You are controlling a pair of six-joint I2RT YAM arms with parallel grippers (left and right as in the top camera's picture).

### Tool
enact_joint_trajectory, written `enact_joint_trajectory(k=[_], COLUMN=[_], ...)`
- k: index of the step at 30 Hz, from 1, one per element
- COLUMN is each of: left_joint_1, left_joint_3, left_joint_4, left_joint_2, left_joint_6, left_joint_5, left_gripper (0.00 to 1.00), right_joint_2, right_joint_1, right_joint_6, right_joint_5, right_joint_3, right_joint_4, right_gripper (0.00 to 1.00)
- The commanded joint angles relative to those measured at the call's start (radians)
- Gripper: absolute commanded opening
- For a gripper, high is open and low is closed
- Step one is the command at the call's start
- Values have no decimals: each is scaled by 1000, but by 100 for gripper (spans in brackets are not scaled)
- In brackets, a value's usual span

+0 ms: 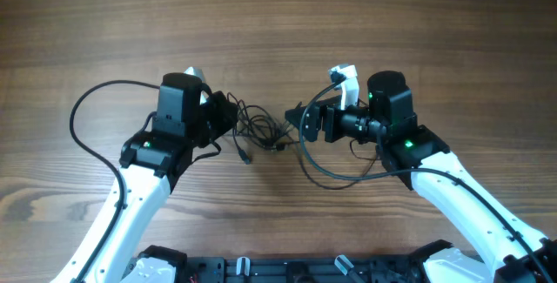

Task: Untangle cables

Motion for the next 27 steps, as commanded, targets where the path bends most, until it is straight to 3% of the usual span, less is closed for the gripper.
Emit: enact_joint_trajectory(k=[1, 6, 12, 14, 15, 17, 19, 20, 27], left_joint_1=[6, 6, 6, 6, 6, 8, 23, 60, 257], left_joint_3=[9, 9, 8, 8, 8, 9, 9, 9, 9], left_joint_4=[45, 46, 61, 75, 100, 174, 203, 198, 183], left_joint_2=[-72, -149, -166, -166, -166, -172, -188, -224, -412], left_joint_6=[177, 249, 249, 249, 249, 249, 249, 248, 249], left_joint_5=[142, 214, 308, 324, 346, 367, 367, 368, 409], left_gripper=[4, 4, 4, 4, 4, 4, 4, 4, 4], right_joint_2=[-2, 20, 118, 164, 186, 233, 256, 256, 256], right_joint_1=[45, 108, 189, 225, 240, 260, 251, 217, 30], right_joint_6=[47, 188, 349, 390, 401, 401, 423, 428, 424], right_joint_5=[-48, -30, 22, 26, 34, 94, 184, 236, 304], right_joint_3=[5, 5, 5, 5, 5, 5, 5, 5, 5], right_joint_4=[24, 110, 230, 280, 291, 285, 243, 206, 151], right_gripper=[87, 80, 79, 74, 68, 37, 25, 13, 5])
